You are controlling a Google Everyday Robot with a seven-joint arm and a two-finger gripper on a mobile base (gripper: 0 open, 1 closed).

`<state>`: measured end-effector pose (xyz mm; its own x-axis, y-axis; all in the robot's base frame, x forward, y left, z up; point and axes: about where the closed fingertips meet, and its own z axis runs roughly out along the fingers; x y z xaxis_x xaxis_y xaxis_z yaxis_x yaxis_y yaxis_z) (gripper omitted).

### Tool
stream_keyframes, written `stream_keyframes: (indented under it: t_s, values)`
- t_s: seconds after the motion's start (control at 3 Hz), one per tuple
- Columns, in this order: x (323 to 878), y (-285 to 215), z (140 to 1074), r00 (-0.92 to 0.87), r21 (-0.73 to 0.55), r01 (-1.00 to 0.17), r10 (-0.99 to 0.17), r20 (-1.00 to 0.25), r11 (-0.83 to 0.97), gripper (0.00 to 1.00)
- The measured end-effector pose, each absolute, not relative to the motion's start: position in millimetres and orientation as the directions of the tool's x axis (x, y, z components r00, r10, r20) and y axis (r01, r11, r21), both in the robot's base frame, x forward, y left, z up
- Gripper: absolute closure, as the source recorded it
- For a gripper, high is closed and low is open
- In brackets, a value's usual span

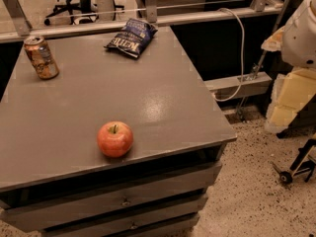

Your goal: Move blue chip bag near apple

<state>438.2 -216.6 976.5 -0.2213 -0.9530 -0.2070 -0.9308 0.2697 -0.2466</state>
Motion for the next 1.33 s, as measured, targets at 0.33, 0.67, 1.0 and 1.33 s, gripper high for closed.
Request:
stream_keyframes:
  t_s: [0.33, 0.67, 1.0, 1.33]
  values:
    - [438, -217, 976, -0.221, -0.247, -0.931, -0.953, -0.207, 0.270, 0.00]
    - [487, -211, 977, -0.138, -0.317, -0.920, -0.949, -0.284, 0.228, 0.00]
    - [563, -196, 982, -0.038, -0.395, -0.895, -0.917, -0.396, 0.208, 0.00]
    - [645, -155, 983, 0.058, -0.433, -0.877, -0.848, -0.527, 0.209, 0.00]
